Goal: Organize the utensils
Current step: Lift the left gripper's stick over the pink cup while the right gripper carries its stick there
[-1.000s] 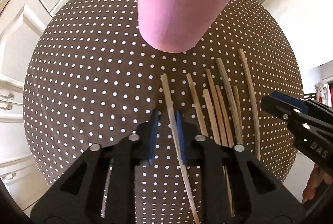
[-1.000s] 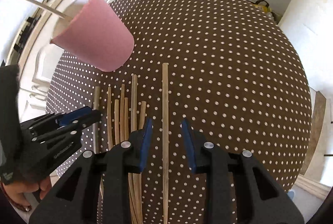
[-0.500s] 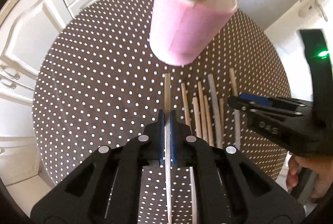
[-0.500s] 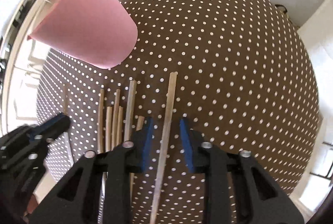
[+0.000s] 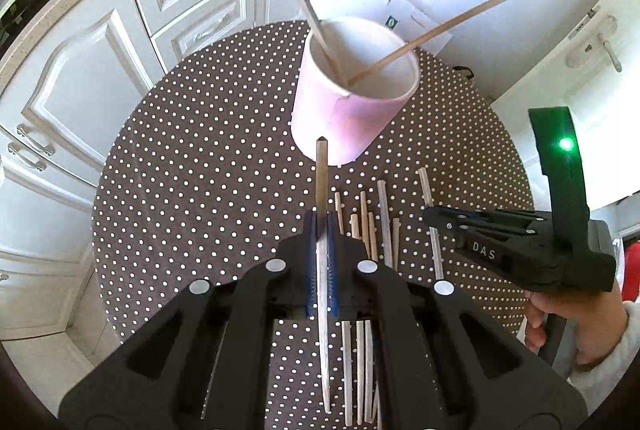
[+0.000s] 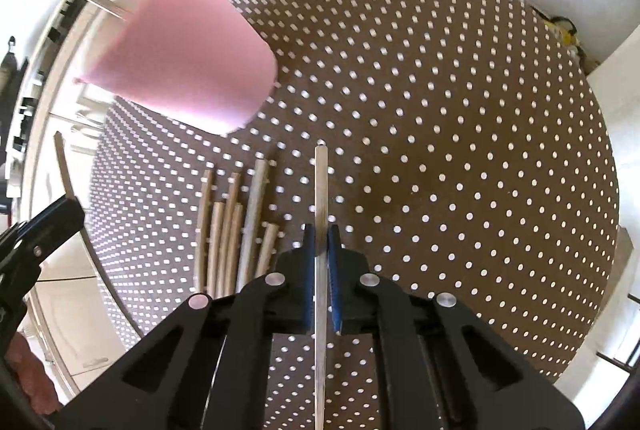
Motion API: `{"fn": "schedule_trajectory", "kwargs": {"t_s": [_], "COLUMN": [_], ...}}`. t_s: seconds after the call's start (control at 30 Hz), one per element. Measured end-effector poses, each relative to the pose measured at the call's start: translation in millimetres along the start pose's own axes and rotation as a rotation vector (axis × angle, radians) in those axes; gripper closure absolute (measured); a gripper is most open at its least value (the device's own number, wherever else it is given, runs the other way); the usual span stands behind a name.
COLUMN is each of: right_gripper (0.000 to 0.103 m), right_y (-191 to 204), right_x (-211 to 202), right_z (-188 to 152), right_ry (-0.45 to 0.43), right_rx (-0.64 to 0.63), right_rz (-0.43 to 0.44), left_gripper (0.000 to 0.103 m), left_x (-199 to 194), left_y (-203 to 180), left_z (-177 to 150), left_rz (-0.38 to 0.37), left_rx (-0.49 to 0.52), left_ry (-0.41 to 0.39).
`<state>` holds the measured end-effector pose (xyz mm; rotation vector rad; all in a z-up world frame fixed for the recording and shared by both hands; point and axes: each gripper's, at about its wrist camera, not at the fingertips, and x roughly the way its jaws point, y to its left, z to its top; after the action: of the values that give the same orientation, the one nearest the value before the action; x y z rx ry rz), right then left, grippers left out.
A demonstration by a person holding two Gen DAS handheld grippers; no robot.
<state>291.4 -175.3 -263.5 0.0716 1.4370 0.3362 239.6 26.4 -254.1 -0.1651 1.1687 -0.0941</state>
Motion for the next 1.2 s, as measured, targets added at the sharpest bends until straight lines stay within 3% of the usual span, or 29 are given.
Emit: {"fn": "schedule_trajectory", "kwargs": {"t_s": [0.27, 0.47, 0.77, 1.2], "right_gripper": [0.098, 0.098, 0.098, 0.098], "right_y": [4.0, 38.0, 74.2, 90.1], "right_x": [-66.4, -98.7, -129.0, -173.4], "right_z": [-5.9, -11.3, -22.1, -25.4], "right_ry": [-0.154, -0.256, -0.345, -0.465], "right_rx": [-0.048, -0.093, -0.151, -0.131], "right_rz": [0.064, 0.09, 0.115, 0.162], "left_gripper": [0.098, 0.098, 0.098, 0.098], "left_x": [-28.5, -62.2, -89.2, -130.8], "left_y": [-5.0, -9.2, -11.8, -21.4], "left_z": [8.9, 16.0, 16.3, 24.9], "left_rz": [-0.028, -0.059, -0.086, -0.143], "left_rx": [-0.003, -0.023, 0.009, 0.076], "left_ry": [-0.095, -0.164, -0.23, -0.315]}}
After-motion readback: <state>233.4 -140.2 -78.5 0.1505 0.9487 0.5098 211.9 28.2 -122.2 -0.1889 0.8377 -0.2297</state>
